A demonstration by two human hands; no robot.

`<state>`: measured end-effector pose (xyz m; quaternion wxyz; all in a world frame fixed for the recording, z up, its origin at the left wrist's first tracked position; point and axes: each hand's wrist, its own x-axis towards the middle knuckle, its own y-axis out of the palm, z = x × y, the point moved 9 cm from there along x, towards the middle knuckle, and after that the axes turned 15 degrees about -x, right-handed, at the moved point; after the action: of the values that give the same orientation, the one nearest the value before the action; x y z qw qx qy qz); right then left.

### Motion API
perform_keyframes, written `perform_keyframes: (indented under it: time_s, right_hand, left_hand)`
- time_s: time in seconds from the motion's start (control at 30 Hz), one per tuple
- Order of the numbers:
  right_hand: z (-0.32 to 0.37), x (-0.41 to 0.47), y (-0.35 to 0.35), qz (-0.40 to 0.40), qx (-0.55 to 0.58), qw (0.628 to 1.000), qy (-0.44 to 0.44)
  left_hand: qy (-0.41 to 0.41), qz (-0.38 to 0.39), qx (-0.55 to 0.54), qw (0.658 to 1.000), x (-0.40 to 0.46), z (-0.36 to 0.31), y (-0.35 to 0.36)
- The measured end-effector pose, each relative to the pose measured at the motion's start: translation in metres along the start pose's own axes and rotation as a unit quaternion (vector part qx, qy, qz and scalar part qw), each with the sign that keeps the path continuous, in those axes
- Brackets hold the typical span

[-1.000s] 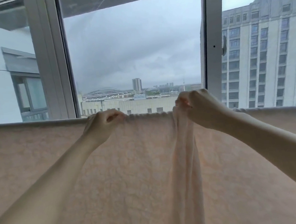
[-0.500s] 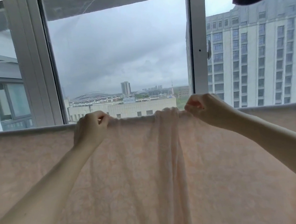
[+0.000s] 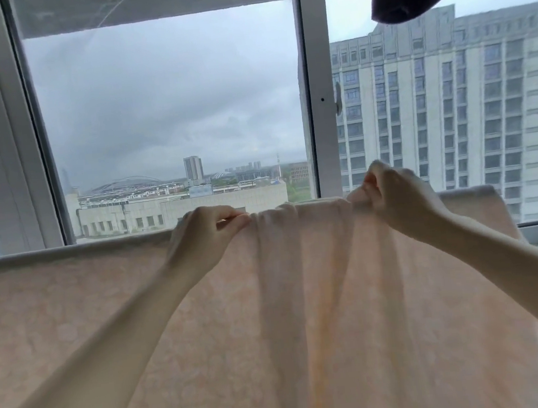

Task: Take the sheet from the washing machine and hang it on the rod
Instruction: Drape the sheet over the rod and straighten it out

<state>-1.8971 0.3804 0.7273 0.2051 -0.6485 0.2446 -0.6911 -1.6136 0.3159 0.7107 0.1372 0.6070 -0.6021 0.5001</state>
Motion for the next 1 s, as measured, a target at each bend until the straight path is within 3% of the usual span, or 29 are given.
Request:
perform_keyframes:
  time_s: [0.13, 0.3, 0.43, 0.7, 0.87, 1.0]
  right_hand:
    - [-0.048, -0.005, -0.011, -0.001, -0.062, 0.995, 0.075]
    - [0.003, -0.012, 0.003, 0.053, 0.056, 0.996, -0.049]
    - [0.034, -0.017, 0.008, 0.036, 0.026, 0.993, -0.112]
    - [0.023, -0.007, 0.009, 0.009, 0.028, 0.994, -0.103]
    - [-0.047, 0.002, -0.001, -0.013, 0.005, 1.000, -0.017]
    - [-0.067, 0.004, 0.002, 0.001, 0.031, 0.999, -0.031]
  left_hand:
    - [-0.024, -0.014, 0.016, 0.999, 0.003, 0.009, -0.001]
    - [-0.030, -0.034, 0.063, 0.997, 0.007, 0.002, 0.011]
    - [-0.015, -0.021, 0.054, 0.998, 0.004, -0.001, 0.018]
    - [-0.045, -0.051, 0.048, 0.997, 0.005, -0.002, 0.013]
    - [-0.059, -0.081, 0.060, 0.993, 0.005, 0.000, 0.009]
    - [-0.081, -0.093, 0.082, 0.989, 0.008, -0.006, 0.020]
